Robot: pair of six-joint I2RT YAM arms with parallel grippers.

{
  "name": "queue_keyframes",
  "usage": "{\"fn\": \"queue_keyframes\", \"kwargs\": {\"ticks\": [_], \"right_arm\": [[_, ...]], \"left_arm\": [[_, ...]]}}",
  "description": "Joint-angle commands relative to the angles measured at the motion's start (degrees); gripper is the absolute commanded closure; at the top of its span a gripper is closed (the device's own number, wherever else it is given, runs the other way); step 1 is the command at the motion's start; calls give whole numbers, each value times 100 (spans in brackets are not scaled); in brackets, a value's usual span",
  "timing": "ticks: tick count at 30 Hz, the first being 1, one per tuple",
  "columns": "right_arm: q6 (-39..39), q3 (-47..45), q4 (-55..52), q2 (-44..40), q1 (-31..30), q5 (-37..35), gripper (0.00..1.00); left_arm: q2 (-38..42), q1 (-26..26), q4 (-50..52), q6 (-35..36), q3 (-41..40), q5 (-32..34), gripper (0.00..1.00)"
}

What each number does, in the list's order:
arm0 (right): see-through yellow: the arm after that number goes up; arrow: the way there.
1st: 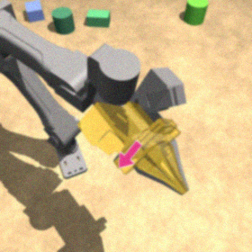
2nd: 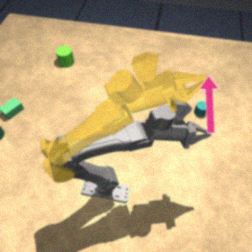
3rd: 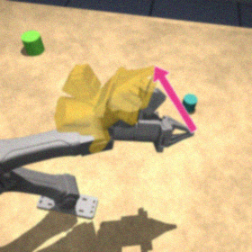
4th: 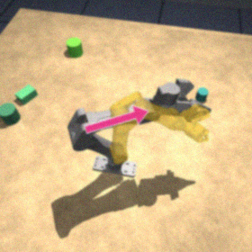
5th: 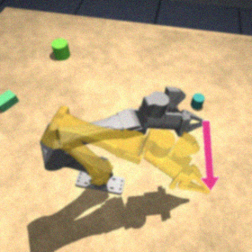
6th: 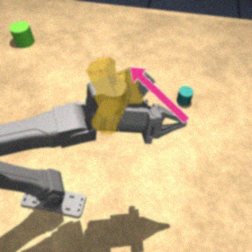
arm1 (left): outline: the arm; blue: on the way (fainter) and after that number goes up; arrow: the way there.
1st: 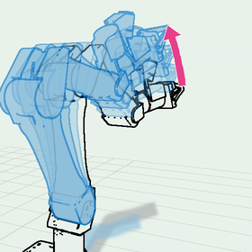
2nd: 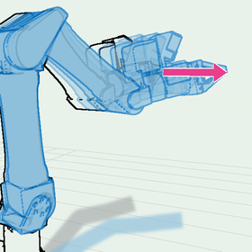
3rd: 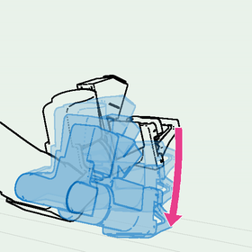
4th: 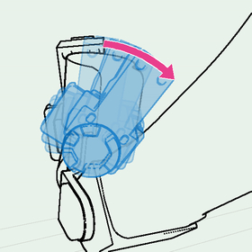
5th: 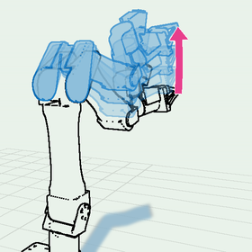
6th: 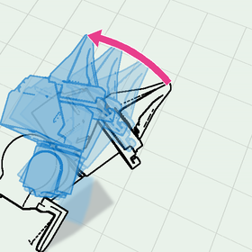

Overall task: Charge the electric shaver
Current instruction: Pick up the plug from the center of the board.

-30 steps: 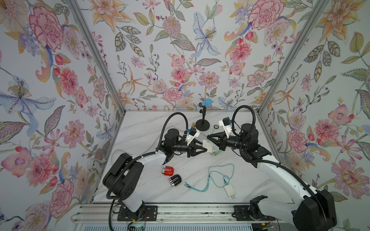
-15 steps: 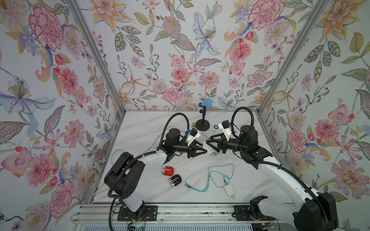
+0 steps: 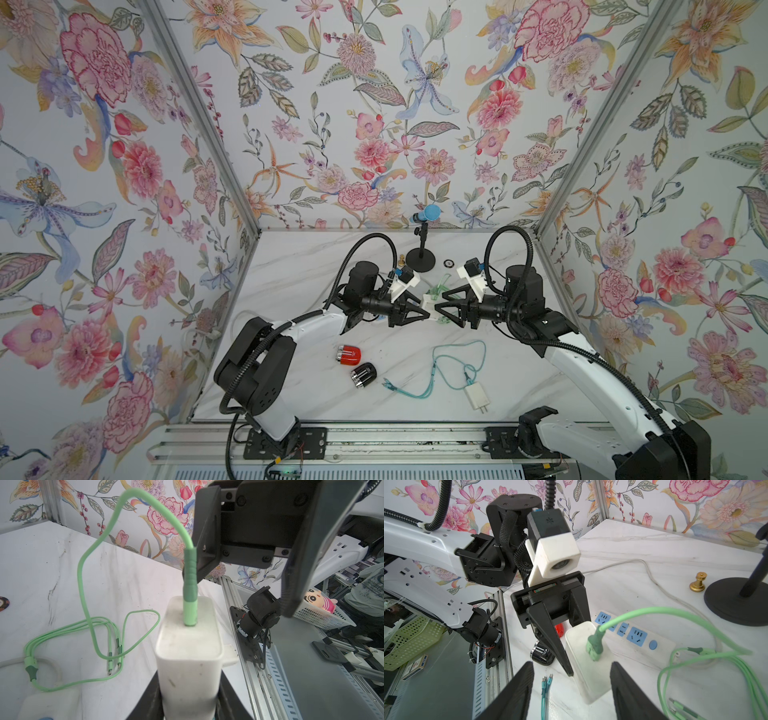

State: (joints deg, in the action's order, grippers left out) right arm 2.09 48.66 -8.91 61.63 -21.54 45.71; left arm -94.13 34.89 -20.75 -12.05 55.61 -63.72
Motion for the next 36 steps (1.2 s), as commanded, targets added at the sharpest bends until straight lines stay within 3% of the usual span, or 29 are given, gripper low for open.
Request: {"fn": "queue_keyframes", "kwargs": {"ticks": [1, 24, 36], "right_arm": [[-274, -54, -144, 89, 33, 131, 38], [-324, 2, 119, 396, 25, 299, 38], [-88, -120, 653, 667, -88, 481, 44]], "left_arm": [[254, 27, 227, 286, 247, -131, 100], [406, 107, 503, 432, 326, -158, 100], [413, 182, 515, 405, 433, -167, 100]]}}
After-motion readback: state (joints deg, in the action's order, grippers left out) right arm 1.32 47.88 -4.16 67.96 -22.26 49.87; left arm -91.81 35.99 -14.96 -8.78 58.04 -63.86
